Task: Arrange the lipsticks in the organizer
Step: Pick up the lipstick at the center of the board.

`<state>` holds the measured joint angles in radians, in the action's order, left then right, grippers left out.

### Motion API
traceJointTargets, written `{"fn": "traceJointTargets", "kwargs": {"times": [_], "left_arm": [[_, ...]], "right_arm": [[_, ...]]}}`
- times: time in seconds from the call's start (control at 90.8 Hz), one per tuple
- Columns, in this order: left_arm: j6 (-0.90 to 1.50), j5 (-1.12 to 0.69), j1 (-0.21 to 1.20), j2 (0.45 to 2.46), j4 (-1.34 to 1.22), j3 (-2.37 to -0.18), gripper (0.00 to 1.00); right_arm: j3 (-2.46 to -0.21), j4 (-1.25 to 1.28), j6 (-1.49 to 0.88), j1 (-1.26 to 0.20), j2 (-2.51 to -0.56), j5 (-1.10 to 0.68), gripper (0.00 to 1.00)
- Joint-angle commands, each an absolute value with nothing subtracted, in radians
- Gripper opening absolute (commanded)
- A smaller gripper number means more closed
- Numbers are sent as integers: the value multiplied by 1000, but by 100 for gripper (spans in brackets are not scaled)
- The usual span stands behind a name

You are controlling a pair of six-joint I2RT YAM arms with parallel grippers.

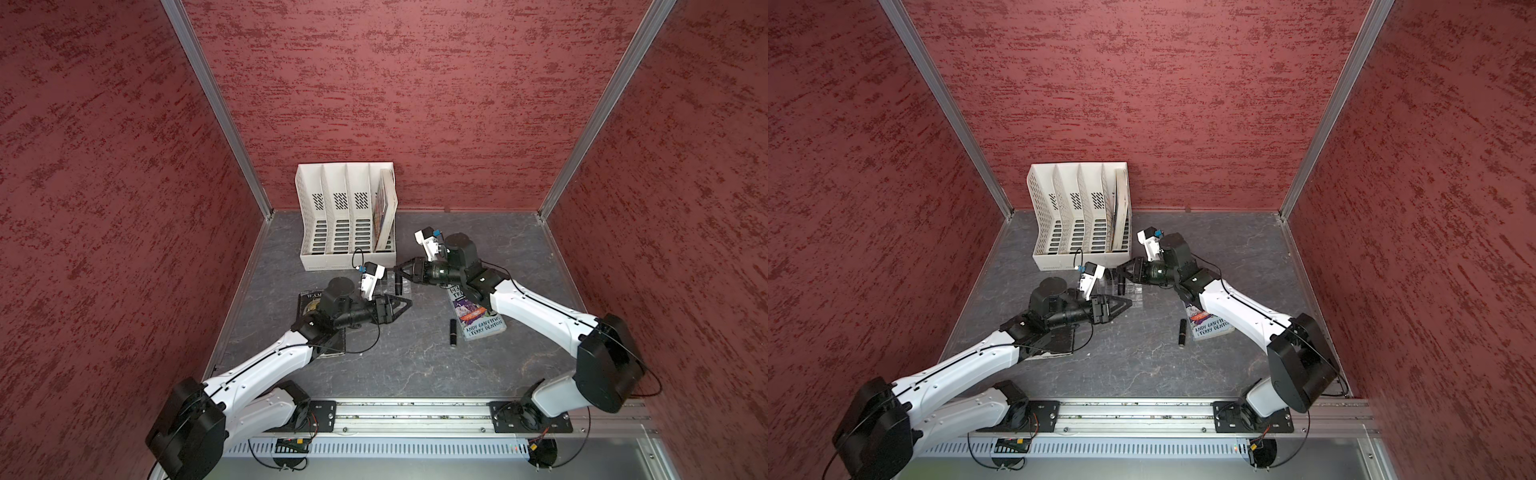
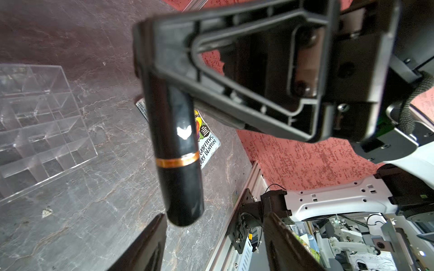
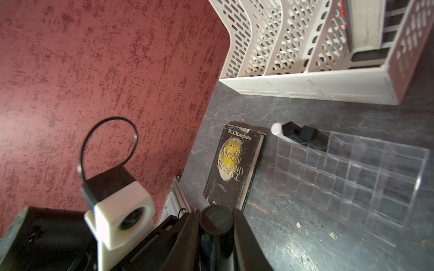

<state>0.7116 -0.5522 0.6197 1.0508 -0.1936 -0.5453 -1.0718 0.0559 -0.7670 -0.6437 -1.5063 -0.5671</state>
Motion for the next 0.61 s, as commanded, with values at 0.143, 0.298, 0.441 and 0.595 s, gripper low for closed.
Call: {"fn": "traceJointTargets", "kwargs": {"times": [0.143, 0.298, 0.441, 0.595], "left_arm": [[744, -600, 552, 1008, -272, -532, 59], [709, -603, 558, 1004, -259, -547, 48], [685, -592, 574, 1012, -244, -558, 40], [663, -574, 584, 1019, -229, -573, 38]], "right_arm": [[-1035, 229, -848, -649, -1486, -676, 19], [-1025, 272, -870, -649, -1489, -690, 19], [-1035, 276, -883, -649, -1498, -696, 19], [-1037, 274, -891, -649, -1497, -696, 19]]}}
